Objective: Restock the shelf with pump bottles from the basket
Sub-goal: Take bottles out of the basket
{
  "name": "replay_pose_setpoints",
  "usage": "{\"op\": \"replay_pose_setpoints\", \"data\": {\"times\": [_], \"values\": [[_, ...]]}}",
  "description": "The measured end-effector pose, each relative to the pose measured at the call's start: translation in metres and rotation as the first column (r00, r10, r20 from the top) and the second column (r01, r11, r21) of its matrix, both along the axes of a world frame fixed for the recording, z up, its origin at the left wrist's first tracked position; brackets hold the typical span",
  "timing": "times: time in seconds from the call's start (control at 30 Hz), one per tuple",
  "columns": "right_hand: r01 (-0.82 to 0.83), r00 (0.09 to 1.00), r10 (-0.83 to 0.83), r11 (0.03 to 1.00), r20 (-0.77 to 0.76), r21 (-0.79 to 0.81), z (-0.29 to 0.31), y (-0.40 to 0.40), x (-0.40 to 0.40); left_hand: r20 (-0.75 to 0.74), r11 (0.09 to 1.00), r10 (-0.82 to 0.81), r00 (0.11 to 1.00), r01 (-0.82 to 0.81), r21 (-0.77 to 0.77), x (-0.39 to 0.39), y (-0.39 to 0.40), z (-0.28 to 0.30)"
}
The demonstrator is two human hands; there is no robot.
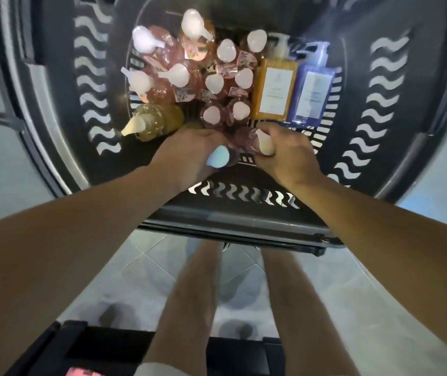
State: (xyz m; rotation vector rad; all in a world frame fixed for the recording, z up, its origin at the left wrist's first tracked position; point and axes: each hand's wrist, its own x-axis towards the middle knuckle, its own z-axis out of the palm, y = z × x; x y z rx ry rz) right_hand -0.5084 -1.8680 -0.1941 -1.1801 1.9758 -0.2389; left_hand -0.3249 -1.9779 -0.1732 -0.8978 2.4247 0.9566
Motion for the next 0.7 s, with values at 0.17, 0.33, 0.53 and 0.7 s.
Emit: {"op": "replay_pose_setpoints", "data": {"times": [0.17,0.33,0.53,0.7], "values": [[0.067,0.998,-0.067,0.997,0.016,0.039,0.101,0.004,-0.012,0.004,0.970,0.241,0.971,-0.241,0.020,-0.007,0.001,0.085],[0.137,0.990,-0.137,0.990,-0.013,-0.030,0.226,0.012,-0.016,-0.220,0.946,0.273,0.937,-0.303,-0.118,-0.009,0.007,0.213],[0.324,0.946,-0.318,0.935,0.065,-0.143,0.368,0.028,-0.018,-0.286,0.942,0.276,0.918,-0.317,-0.107,-0.011,0.012,0.359],[0.425,0.902,-0.393,0.881,0.179,-0.207,0.450,0.045,-0.034,-0.386,0.922,0.303,0.871,-0.370,-0.112,-0.017,0.024,0.458]]}}
